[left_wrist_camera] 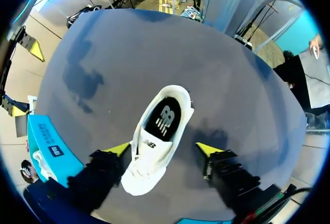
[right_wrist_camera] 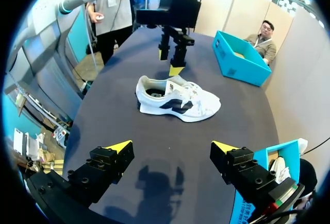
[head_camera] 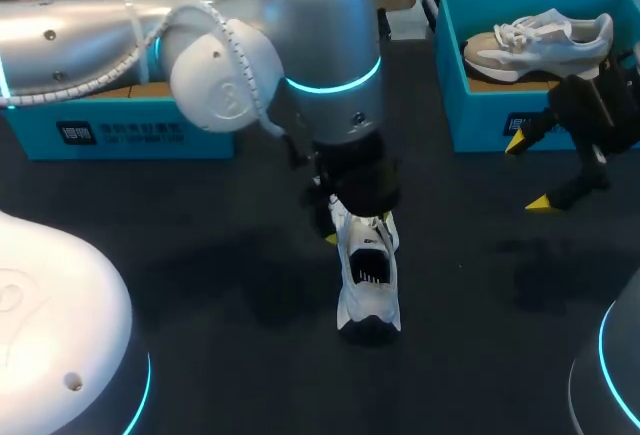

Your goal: Take the shoe out of the shoebox, open the shoe tongue, remove and reinsert the insole, then place the shoe into the shoebox

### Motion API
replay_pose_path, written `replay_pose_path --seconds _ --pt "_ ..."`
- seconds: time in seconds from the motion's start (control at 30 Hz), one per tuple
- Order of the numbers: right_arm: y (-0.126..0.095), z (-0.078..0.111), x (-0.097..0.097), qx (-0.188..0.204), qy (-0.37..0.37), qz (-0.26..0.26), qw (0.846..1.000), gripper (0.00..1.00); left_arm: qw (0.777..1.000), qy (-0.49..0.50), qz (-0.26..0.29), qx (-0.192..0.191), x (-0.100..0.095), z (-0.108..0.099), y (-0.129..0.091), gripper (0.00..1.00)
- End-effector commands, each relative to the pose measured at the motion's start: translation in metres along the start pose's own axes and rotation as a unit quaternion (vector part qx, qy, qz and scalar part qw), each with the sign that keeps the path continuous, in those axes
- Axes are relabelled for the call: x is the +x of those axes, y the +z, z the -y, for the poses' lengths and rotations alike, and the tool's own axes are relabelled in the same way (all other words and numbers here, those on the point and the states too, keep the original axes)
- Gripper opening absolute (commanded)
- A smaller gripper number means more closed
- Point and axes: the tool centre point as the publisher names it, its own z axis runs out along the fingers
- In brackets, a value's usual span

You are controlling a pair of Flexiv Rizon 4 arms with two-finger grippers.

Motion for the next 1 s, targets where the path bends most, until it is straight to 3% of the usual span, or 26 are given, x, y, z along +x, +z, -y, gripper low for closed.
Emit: replay_pose_path --seconds 0.03,0.23,0.37,0.4,0.43,0.53,0.77,1.0 --pt "0.000 0.000 0.000 0.002 0.001 0.000 1.000 1.00 1.000 0.001 0.007 0.001 0.006 -0.001 -0.001 1.00" --pt "0.000 0.000 0.000 0.002 0.001 0.000 1.000 1.00 1.000 0.001 0.007 0.001 0.006 -0.001 -0.001 1.00" --pt "0.000 0.000 0.000 0.002 0.001 0.000 1.000 1.00 0.990 -0.139 0.011 -0.025 0.004 0.009 -0.002 1.00" --pt "0.000 0.000 0.000 0.002 0.001 0.000 1.000 1.00 0.990 -0.140 0.017 -0.010 0.008 0.012 -0.004 1.00" --pt "0.000 0.000 0.000 0.002 0.001 0.000 1.000 1.00 0.984 -0.173 0.029 -0.033 0.011 0.016 -0.004 1.00" --pt "0.000 0.000 0.000 0.002 0.001 0.000 1.000 1.00 0.963 -0.262 0.032 -0.049 0.016 0.022 -0.004 1.00" --pt "0.000 0.000 0.000 0.002 0.001 0.000 1.000 1.00 0.911 -0.400 0.079 -0.060 0.036 0.030 0.002 1.00" --pt "0.000 0.000 0.000 0.002 0.001 0.000 1.000 1.00 0.868 -0.482 0.108 -0.052 0.055 0.051 0.008 1.00"
